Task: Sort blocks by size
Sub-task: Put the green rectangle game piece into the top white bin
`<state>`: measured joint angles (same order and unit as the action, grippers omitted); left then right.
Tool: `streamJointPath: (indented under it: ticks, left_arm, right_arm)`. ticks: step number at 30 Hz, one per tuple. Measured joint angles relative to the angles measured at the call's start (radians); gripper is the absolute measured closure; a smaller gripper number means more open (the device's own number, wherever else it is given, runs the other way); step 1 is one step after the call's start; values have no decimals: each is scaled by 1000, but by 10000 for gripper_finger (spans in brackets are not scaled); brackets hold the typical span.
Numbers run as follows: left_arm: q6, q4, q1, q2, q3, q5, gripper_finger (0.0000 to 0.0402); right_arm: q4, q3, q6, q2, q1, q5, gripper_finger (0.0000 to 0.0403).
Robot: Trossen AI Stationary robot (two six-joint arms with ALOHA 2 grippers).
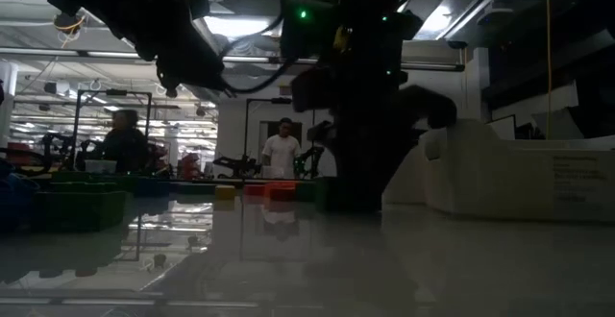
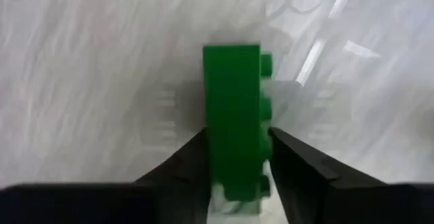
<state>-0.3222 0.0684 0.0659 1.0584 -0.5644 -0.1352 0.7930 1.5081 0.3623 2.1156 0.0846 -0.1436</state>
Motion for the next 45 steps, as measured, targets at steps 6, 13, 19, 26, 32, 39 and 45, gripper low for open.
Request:
streamJointPath:
  ticks: [6,13,19,26,32,39,45]
  left_arm:
    - [0,3,1,0,0,0,224]
    - [-51,-8,24,0,0,1,224]
    - [-97,-7,65,0,0,1,224]
    - [-98,-6,102,0,0,1,224]
    - [-98,-6,119,0,0,1,224]
    - [-99,-4,118,0,0,0,224]
    - [-140,2,118,1,0,0,224]
  right_arm:
    - [2,3,-2,2,0,-1,312]
    - [117,124,-3,11,1,27,309]
    - [358,301,2,9,1,113,305]
    - [630,413,-21,8,1,258,309]
    - [780,406,-57,5,-2,353,306]
    - [780,343,-103,-42,-53,419,308]
    - [778,251,-133,-91,-148,408,296]
